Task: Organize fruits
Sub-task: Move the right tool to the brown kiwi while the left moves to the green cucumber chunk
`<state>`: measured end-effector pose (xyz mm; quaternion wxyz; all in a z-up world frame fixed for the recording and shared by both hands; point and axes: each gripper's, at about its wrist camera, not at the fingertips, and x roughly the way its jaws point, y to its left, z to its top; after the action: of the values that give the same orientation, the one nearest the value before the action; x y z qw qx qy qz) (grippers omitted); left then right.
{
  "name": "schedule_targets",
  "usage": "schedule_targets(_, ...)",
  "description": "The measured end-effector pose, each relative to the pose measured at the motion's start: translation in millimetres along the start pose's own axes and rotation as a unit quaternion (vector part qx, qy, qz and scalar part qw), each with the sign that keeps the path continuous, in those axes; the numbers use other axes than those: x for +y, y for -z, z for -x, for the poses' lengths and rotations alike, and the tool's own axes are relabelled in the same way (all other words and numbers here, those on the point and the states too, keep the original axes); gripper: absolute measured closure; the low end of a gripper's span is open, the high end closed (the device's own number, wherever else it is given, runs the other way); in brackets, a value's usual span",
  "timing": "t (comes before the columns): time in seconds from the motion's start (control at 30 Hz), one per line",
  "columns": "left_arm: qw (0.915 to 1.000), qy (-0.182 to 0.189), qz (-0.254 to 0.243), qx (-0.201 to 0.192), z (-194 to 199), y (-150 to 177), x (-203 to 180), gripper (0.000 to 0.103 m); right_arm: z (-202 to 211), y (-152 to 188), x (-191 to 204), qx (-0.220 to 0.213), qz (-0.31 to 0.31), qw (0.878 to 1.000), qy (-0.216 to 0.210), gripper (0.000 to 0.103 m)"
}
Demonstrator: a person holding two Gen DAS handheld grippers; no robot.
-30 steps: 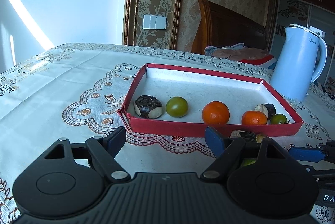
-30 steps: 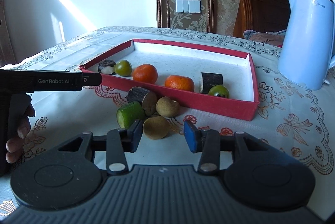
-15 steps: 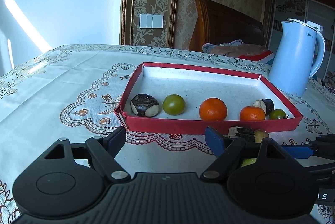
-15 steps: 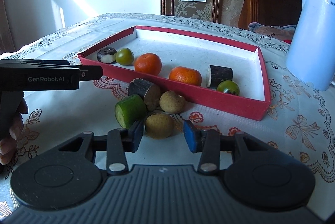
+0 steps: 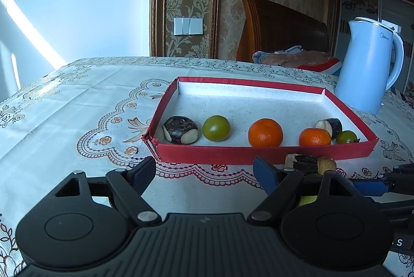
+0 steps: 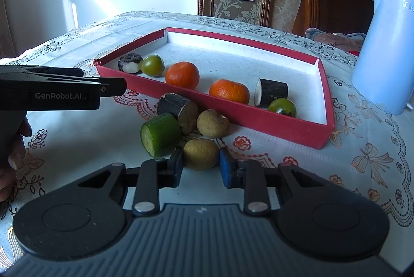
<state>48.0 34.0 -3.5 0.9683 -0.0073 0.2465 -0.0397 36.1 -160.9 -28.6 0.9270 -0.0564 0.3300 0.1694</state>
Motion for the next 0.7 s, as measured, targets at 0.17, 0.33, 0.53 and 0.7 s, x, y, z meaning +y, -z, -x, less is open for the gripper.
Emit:
schedule_targets(0.17, 0.9999, -0.011, -0.002, 0.000, -0.8, -0.1, -1.3, 0.021, 1.2, 0.0, -2.0, 0.000, -0.006, 1.000, 0.005, 0.076)
schedule_targets(0.33, 0.9999, -0.014, 0.001, 0.001, -0.3, 0.4, -1.5, 0.021, 4.1, 1.7, -5.8, -0.001, -0.017, 1.000, 0.011, 0.076)
schedule_targets(0.53, 0.9999, 0.006, -0.012, 0.000, 6.7, 4.8, -8.2, 0.021, 8.3, 4.5, -16.5, -0.003, -0.038, 0.999, 0.024, 0.076)
schedule_targets(0.7, 0.9980, 0.043, -0.045, -0.012, 15.3, 9.4, -20.4, 0.021, 12.2, 8.4, -29.0, -0.010, -0.065, 0.998, 0.026, 0.075)
